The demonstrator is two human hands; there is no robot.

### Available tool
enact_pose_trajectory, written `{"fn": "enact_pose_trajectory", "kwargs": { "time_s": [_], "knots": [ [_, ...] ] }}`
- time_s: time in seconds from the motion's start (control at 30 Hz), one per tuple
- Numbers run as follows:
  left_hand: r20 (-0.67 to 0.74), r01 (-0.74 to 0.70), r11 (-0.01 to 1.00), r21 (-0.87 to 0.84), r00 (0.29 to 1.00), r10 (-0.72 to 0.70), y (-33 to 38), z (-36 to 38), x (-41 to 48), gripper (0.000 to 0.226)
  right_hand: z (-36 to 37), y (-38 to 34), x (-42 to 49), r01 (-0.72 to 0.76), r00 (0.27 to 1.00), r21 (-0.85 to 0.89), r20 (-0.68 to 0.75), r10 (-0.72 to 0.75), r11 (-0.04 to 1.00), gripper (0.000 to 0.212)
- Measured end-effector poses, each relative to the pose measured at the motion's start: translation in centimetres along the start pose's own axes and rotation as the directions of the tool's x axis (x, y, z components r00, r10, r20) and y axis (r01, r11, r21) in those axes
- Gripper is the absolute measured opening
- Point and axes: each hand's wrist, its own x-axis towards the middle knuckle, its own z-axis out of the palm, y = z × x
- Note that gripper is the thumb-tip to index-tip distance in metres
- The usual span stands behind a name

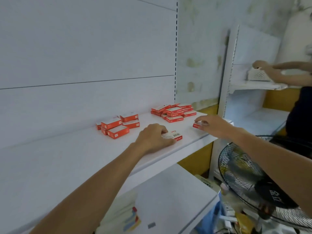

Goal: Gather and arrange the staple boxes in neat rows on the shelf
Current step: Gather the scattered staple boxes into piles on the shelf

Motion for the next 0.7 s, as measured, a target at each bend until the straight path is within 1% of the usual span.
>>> {"fn": "enact_pose_trajectory", "kwargs": {
  "time_s": [0.1, 0.2, 0.27, 0.33, 0.4, 0.57, 0.7],
  "knots": [
    [-0.017, -0.019, 1.0, 0.022, 1.0, 0.02, 0.0, 0.4, 3.2, 0.047, 0.6, 1.0, 2.4, 0.011, 1.0, 0.024, -0.028, -0.01, 1.0, 0.032],
    [-0.008, -0.018, 0.999, 0.036, 1.0, 0.018, -0.3, 0.8, 6.3, 0.048, 1.5, 1.9, 4.5, 0.046, 0.999, 0.027, 0.011, -0.046, 0.999, 0.033],
    [-0.026, -0.007, 1.0, 0.003, 1.0, 0.007, -0.4, 1.2, 8.3, 0.047, 1.6, 2.8, 6.2, 0.07, 0.997, 0.012, 0.016, -0.07, 0.997, 0.032],
    [-0.028, 0.001, 1.0, -0.013, 1.0, -0.001, -0.1, 2.0, 9.6, 0.047, 1.4, 3.7, 7.8, 0.086, 0.996, 0.014, -0.009, -0.086, 0.996, 0.031],
    [-0.022, 0.001, 0.999, 0.042, 1.0, 0.0, 0.2, 2.7, 10.7, 0.048, 1.5, 4.5, 8.8, 0.079, 0.997, -0.016, -0.023, -0.08, 0.997, 0.033],
    [-0.082, 0.027, 0.996, 0.081, 0.996, -0.021, 0.9, 3.4, 13.6, 0.052, 2.0, 6.2, 11.6, 0.182, 0.983, -0.014, 0.037, -0.182, 0.983, 0.029],
    [-0.107, 0.057, 0.995, 0.087, 0.993, -0.048, 2.1, 5.0, 14.5, 0.046, 1.3, 7.4, 13.5, 0.227, 0.969, -0.071, 0.119, -0.218, 0.971, 0.025]
  ]
}}
